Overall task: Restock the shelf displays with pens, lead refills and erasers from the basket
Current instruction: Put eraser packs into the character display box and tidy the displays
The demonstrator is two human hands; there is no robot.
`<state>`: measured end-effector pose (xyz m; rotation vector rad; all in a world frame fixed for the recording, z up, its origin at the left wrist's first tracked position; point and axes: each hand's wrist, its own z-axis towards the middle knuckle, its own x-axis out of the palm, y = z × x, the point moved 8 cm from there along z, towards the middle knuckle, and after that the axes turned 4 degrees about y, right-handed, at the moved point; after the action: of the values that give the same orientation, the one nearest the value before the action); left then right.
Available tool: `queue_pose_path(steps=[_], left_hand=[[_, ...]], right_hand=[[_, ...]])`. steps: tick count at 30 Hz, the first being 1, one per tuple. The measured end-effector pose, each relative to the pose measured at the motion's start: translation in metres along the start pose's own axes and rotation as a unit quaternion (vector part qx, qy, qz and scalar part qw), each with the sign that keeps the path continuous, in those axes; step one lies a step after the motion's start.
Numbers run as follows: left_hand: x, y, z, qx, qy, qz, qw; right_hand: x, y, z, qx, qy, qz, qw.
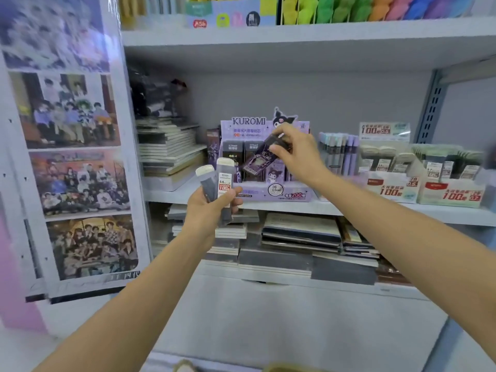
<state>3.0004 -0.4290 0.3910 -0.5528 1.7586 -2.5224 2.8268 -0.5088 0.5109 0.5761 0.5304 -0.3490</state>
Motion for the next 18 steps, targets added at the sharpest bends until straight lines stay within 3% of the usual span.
queue_pose_path(steps=[8, 14, 18], left_hand=[[-0.008, 0.009, 0.015, -0.018, 0.012, -0.008, 1.0], [-0.009, 0.019, 0.018, -0.035, 0.028, -0.001, 0.999], [-0.009, 0.022, 0.017, -0.043, 0.046, 0.004, 0.998]], right_hand=[[0.026, -0.004, 0.028, -0.032, 0.11, -0.11, 0.987], [0.036, 0.002, 0.038, -0.056, 0.071, -0.16, 0.983], [0.027, -0.001, 0.036, -0.086, 0.073, -0.087, 0.99]])
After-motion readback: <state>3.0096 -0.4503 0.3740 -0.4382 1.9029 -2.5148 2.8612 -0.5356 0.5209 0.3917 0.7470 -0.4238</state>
